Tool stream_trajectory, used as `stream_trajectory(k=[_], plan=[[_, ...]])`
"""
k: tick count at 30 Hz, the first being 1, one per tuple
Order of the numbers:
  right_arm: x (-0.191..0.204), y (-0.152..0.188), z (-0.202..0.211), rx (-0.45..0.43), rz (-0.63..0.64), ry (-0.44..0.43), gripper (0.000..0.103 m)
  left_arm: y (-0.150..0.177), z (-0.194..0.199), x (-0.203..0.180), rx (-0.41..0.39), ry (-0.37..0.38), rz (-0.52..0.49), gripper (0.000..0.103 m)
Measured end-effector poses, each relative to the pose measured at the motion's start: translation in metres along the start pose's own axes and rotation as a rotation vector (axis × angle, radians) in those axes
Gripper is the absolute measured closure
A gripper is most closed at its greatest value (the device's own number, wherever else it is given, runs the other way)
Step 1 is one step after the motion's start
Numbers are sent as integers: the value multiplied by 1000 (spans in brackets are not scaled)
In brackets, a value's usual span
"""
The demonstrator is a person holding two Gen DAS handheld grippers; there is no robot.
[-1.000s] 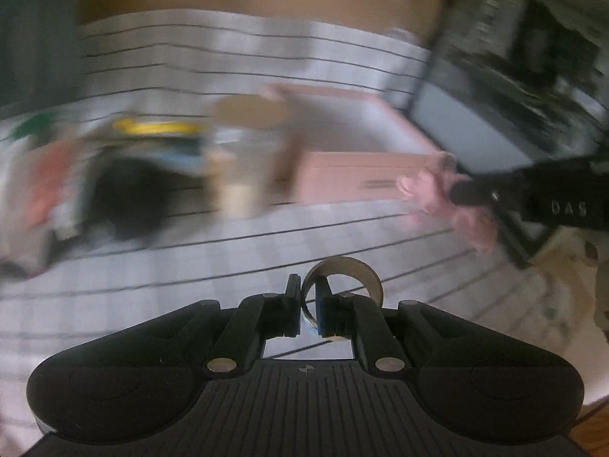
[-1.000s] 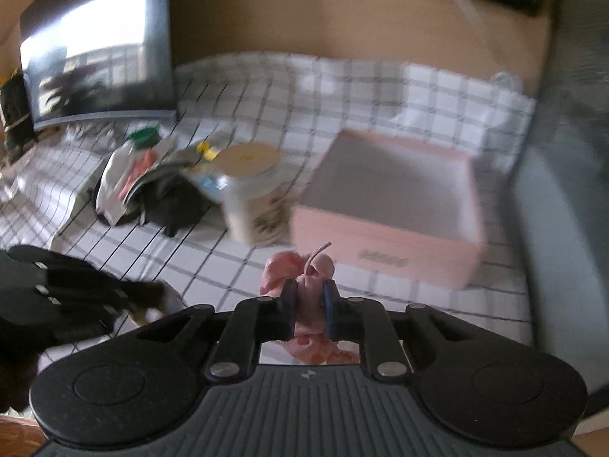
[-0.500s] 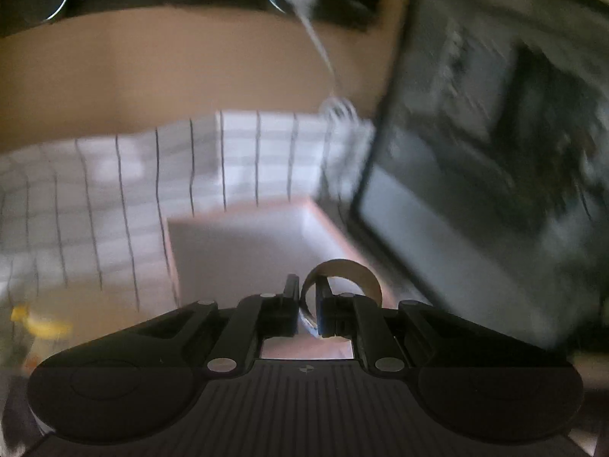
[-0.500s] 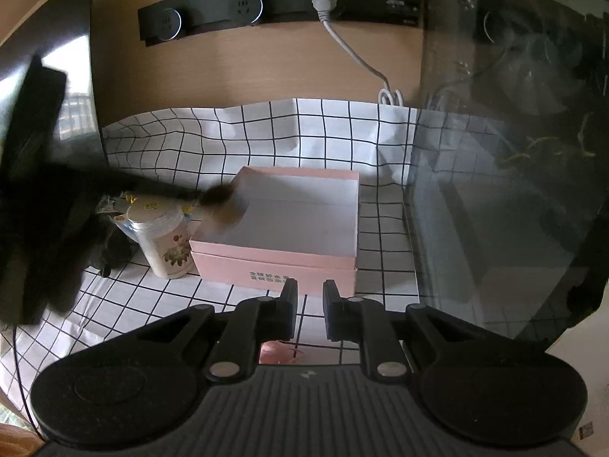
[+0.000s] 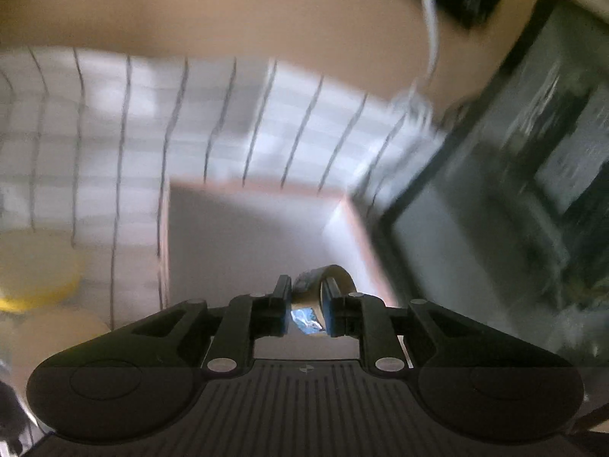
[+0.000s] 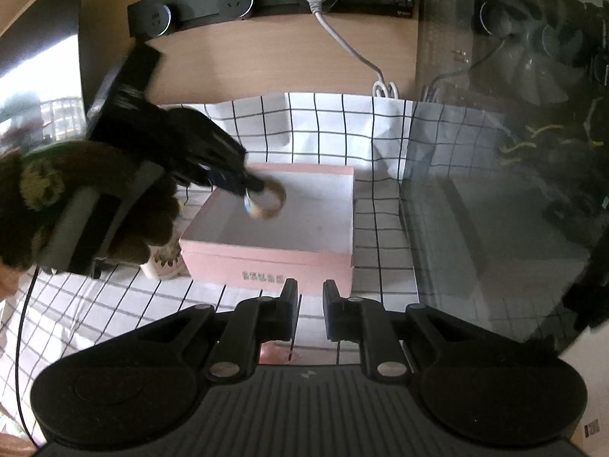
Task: Organize soft objects
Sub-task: 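Carry both items over the pink box and open both tools to drop them inside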
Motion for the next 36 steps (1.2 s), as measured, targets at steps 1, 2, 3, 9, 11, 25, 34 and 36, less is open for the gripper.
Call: stream_trajectory(k=[1, 2, 3, 9, 11, 25, 34, 36], plan=[[-1, -4, -2, -4, -7, 0, 89, -6, 8, -2, -36, 3, -10, 84], [-2, -9, -5, -11, -17, -1, 89, -9, 12, -2, -47, 8, -15, 84], [-2, -18, -9, -25, -29, -4, 89, -12, 11, -4, -38, 11, -14, 84], [-5, -90, -51, -97, -132, -82, 88, -12, -9, -4, 77, 6, -42, 84], [-9, -106, -70, -66, -175, -122, 78, -19, -11, 0, 95, -38, -55, 84], [8, 50, -74, 285, 13, -141, 42, -15, -16, 9, 73, -44, 4, 77], [31, 34, -51, 268, 19, -222, 95, 10, 93, 12, -132, 135, 1, 77], [31, -14, -40, 154, 5, -218, 95, 29, 114, 22, -145, 158, 42, 77]])
Point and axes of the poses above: each gripper's, at about its wrist camera, not at the fingertips, and z roughly against the way its jaws point, x to its left, y to its underside, the point moved 10 cm from there along -z, roughly the way its jaws point, and after that the axes turned 4 degrees about -x, right-handed, at the moved point
